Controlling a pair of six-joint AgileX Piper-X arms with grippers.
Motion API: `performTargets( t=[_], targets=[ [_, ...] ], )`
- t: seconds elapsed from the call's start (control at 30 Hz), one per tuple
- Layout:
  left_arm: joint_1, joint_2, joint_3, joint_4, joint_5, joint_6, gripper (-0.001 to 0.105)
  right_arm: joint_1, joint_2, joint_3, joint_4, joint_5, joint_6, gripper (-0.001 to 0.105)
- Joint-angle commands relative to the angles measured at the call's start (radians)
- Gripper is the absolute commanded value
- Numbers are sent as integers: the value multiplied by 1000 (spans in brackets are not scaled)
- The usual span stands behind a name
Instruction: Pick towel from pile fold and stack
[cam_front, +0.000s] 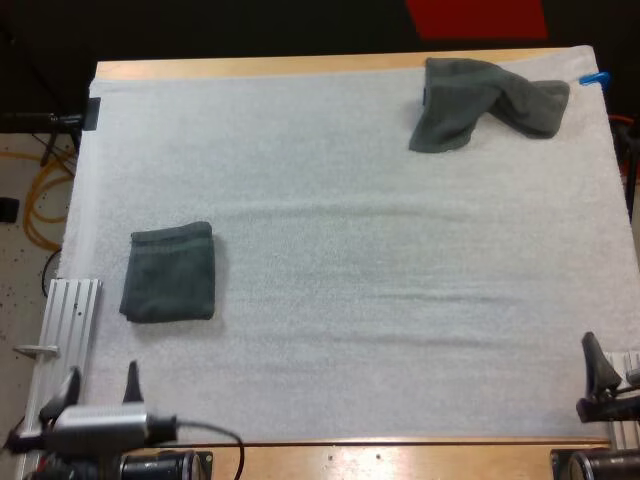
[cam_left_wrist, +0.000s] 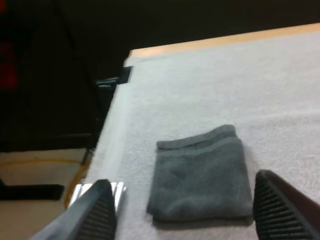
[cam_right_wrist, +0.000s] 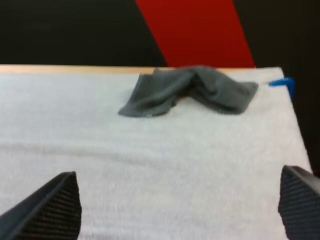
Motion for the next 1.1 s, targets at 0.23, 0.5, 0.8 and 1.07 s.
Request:
performTargets(
  t=[0.23,0.5,0.8,1.07],
  targets=[
    [0,-138,204,-74,30,-22,57,1,-39,111,-60,-11,69,78],
    [0,-130,218,-70,35,-22,57,1,-39,144,-38,-9,80,78],
    [0,-130,218,-70,35,-22,57,1,-39,144,-37,-7,96,78],
    [0,-130,218,-70,35,-22,57,1,-39,144,-36,-5,125,78]
  ],
)
